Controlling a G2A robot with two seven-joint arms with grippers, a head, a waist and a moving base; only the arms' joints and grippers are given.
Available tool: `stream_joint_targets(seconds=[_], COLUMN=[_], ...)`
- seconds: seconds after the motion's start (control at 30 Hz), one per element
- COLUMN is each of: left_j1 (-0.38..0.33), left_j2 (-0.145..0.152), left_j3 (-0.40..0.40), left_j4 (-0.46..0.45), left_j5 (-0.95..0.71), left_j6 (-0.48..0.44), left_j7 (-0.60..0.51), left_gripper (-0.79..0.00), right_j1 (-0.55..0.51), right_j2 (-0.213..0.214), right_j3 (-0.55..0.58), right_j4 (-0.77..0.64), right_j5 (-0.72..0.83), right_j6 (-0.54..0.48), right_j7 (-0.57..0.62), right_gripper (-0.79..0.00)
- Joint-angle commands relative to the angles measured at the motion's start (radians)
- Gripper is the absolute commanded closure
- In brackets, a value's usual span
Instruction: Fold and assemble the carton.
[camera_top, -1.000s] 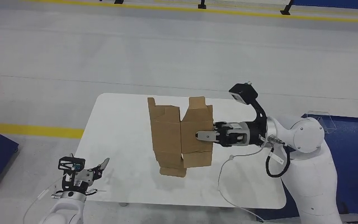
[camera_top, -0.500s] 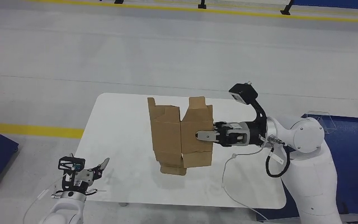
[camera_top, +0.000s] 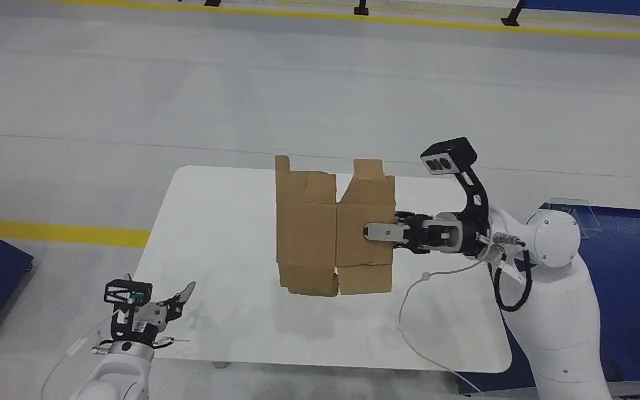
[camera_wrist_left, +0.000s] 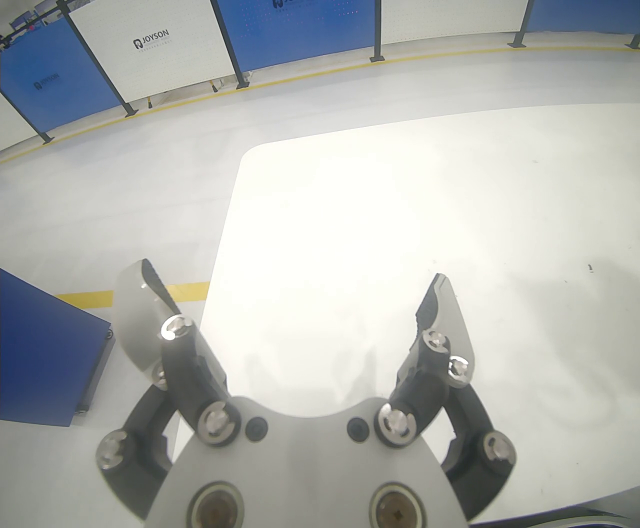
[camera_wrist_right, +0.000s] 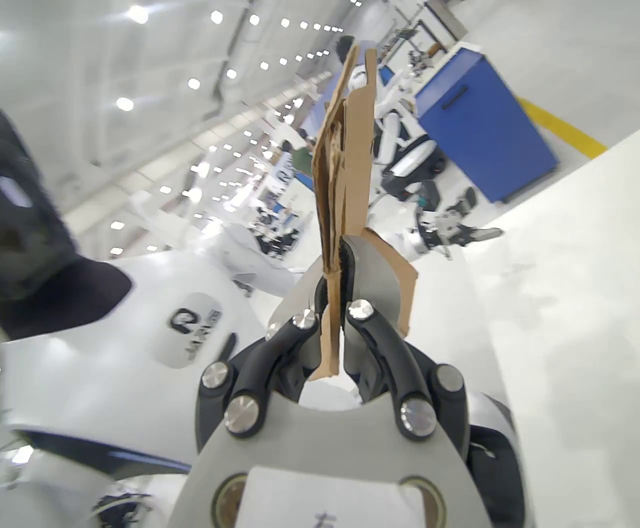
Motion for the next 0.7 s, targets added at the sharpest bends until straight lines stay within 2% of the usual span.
stream_joint_targets(seconds=[0.0, 0.1, 0.2, 0.33, 0.5, 0.53, 0.67], left_j1=[0.000, 0.000, 0.000, 0.000, 0.000, 0.000, 0.000], left_j2=[0.000, 0.000, 0.000, 0.000, 0.000, 0.000, 0.000], left_j3=[0.000, 0.000, 0.000, 0.000, 0.000, 0.000, 0.000], left_j4=[0.000, 0.000, 0.000, 0.000, 0.000, 0.000, 0.000], left_j5=[0.000, 0.000, 0.000, 0.000, 0.000, 0.000, 0.000], left_j6=[0.000, 0.000, 0.000, 0.000, 0.000, 0.000, 0.000], left_j7=[0.000, 0.000, 0.000, 0.000, 0.000, 0.000, 0.000], left_gripper=[-0.785, -0.785, -0.785, -0.785, -0.785, -0.785, -0.785], right_j1=[0.005, 0.006, 0.009, 0.011, 0.025, 0.031, 0.110], right_j2=[-0.004, -0.013, -0.023, -0.036, -0.052, -0.057, -0.059], right_j3=[-0.014, -0.056, -0.124, -0.284, -0.431, -0.471, -0.664], right_j4=[0.031, 0.084, 0.159, 0.231, 0.352, 0.385, 0.453], right_j5=[0.219, 0.473, 0.679, 1.044, 1.500, 1.585, 1.858], right_j6=[0.104, 0.303, 0.544, 0.793, 1.104, 1.131, 1.131], right_j7=[0.036, 0.077, 0.067, -0.176, -0.487, -0.521, -0.616], right_gripper=[0.000, 0.000, 0.000, 0.000, 0.000, 0.000, 0.000])
